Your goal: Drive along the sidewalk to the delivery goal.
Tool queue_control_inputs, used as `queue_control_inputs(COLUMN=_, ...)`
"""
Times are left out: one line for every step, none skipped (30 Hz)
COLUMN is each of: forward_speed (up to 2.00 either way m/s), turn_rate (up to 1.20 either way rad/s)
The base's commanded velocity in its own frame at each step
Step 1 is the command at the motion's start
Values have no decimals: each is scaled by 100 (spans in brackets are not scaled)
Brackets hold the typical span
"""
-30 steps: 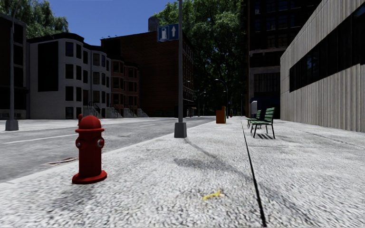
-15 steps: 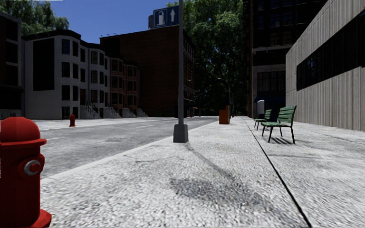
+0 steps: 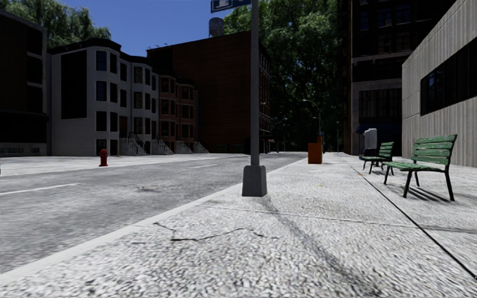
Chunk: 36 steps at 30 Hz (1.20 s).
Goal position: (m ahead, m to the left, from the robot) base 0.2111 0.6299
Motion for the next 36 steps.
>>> queue_control_inputs(forward_speed=200, turn_rate=-81)
queue_control_inputs(forward_speed=200, turn_rate=-120)
queue_control_inputs(forward_speed=200, turn_rate=-120)
queue_control_inputs(forward_speed=200, turn_rate=-120)
queue_control_inputs(forward_speed=200, turn_rate=-76)
queue_control_inputs(forward_speed=200, turn_rate=0)
queue_control_inputs(forward_speed=200, turn_rate=0)
queue_control_inputs(forward_speed=200, turn_rate=0)
queue_control_inputs(forward_speed=200, turn_rate=0)
queue_control_inputs(forward_speed=200, turn_rate=0)
queue_control_inputs(forward_speed=200, turn_rate=0)
queue_control_inputs(forward_speed=200, turn_rate=0)
queue_control_inputs(forward_speed=200, turn_rate=0)
queue_control_inputs(forward_speed=200, turn_rate=0)
queue_control_inputs(forward_speed=200, turn_rate=0)
queue_control_inputs(forward_speed=200, turn_rate=0)
queue_control_inputs(forward_speed=200, turn_rate=0)
queue_control_inputs(forward_speed=199, turn_rate=0)
queue_control_inputs(forward_speed=193, turn_rate=0)
queue_control_inputs(forward_speed=179, turn_rate=0)
queue_control_inputs(forward_speed=179, turn_rate=0)
queue_control_inputs(forward_speed=160, turn_rate=0)
queue_control_inputs(forward_speed=129, turn_rate=0)
queue_control_inputs(forward_speed=32, turn_rate=0)
queue_control_inputs(forward_speed=0, turn_rate=0)
queue_control_inputs(forward_speed=0, turn_rate=0)
queue_control_inputs(forward_speed=0, turn_rate=0)
queue_control_inputs(forward_speed=0, turn_rate=0)
queue_control_inputs(forward_speed=0, turn_rate=0)
queue_control_inputs(forward_speed=0, turn_rate=0)
queue_control_inputs(forward_speed=0, turn_rate=0)
queue_control_inputs(forward_speed=0, turn_rate=0)
queue_control_inputs(forward_speed=0, turn_rate=0)
queue_control_inputs(forward_speed=0, turn_rate=0)
queue_control_inputs(forward_speed=0, turn_rate=0)
queue_control_inputs(forward_speed=0, turn_rate=0)
